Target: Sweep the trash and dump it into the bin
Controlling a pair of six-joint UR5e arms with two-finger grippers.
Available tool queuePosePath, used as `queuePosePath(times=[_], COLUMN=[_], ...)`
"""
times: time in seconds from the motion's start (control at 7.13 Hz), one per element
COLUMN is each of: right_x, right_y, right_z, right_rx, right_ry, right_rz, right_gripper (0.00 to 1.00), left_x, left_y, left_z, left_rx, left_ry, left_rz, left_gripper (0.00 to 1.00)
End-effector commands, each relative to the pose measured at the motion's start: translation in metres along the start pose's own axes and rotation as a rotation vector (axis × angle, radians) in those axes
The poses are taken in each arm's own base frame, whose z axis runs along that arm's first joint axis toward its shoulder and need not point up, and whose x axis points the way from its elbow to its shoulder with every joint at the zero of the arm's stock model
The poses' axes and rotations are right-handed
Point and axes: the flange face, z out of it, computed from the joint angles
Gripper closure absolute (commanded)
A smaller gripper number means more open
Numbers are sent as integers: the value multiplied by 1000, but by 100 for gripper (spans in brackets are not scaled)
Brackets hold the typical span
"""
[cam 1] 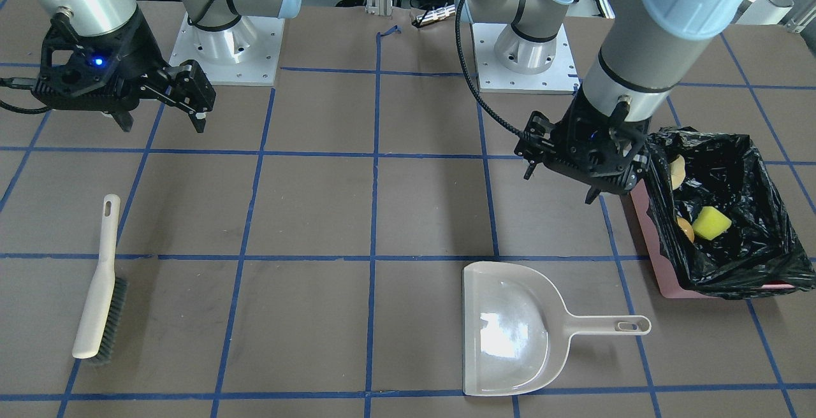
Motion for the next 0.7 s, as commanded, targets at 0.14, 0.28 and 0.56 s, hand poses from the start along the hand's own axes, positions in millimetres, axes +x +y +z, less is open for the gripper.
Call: queuePosePath(times=[0.14,0.28,0.56], right_x=[0,0,0], right_y=[0,0,0], right_z=[0,1,2], right_rx=[0,-3,-3], right_ry=[1,1,1], right_rz=[0,0,0], right_gripper=[0,0,0], left_x=[23,22,21], left_y=[53,53,50], left_z=[-24,-30,-20], left_rx=[-11,13,3], left_ry=[2,-4,2], left_rz=[-367,-394,-418], left_gripper=[0,0,0])
